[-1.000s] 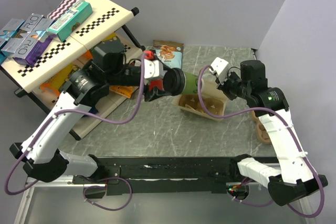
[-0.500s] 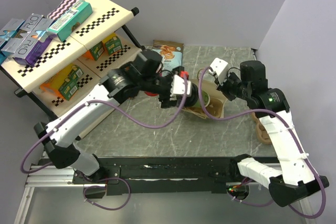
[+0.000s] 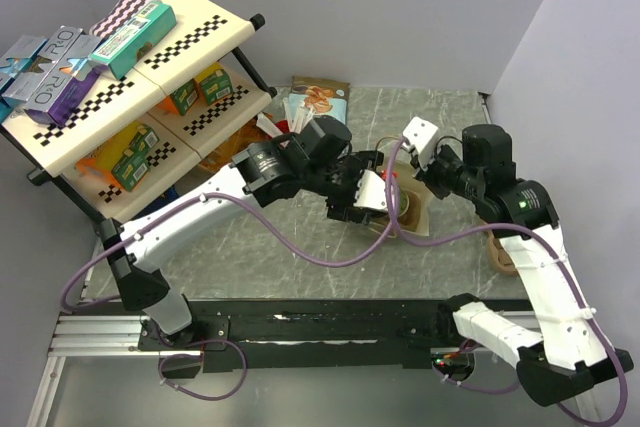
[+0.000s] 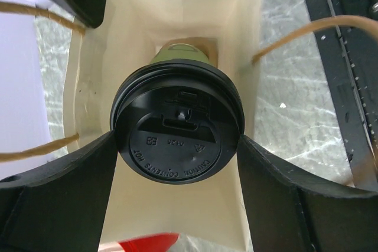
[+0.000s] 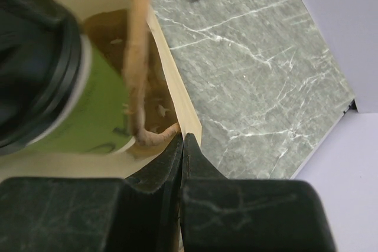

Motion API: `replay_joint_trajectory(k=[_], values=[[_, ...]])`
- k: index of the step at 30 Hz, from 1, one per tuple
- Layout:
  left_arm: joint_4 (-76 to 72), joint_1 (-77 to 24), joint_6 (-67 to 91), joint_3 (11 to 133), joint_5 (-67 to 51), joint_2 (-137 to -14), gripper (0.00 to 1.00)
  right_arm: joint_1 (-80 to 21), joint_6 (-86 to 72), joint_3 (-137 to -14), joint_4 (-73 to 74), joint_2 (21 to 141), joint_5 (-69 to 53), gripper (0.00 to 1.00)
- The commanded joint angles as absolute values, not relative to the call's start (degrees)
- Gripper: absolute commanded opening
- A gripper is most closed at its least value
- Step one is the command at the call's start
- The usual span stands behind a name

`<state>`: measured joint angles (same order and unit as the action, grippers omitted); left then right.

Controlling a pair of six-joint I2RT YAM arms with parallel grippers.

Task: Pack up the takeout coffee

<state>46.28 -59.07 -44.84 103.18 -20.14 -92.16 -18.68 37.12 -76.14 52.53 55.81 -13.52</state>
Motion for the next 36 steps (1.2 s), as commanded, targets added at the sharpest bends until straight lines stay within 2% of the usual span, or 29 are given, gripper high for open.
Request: replay_joint_trajectory(k=[1,12,19,29,36], values=[[46.93,-59.85,-45.7,106.7,-15.56,-93.78,0.01,-19.95,36.48,-75.06,50.62,52.04,-14.41,0.0],[46.41,-63.54,-47.46,104.25,-6.16,-98.08,0.01,-21.18,35.33,-71.98,47.55,48.52,-9.59,0.0],[40.44,-65.92,-50.88,98.88,-0.18,-98.09,0.01,-23.47,32.71,-71.45,46.58,46.06,-1.23,0.0],[29.11,-67.15,-53.87,90.18,7.55,-98.61,0.01,-23.91,30.15,-67.77,48.43,44.03,-2.02,0.0],[27.34,-67.15,-52.29,90.44,8.7,-100.11,0.01,-23.91,27.95,-66.62,48.25,43.94,-3.87,0.0]])
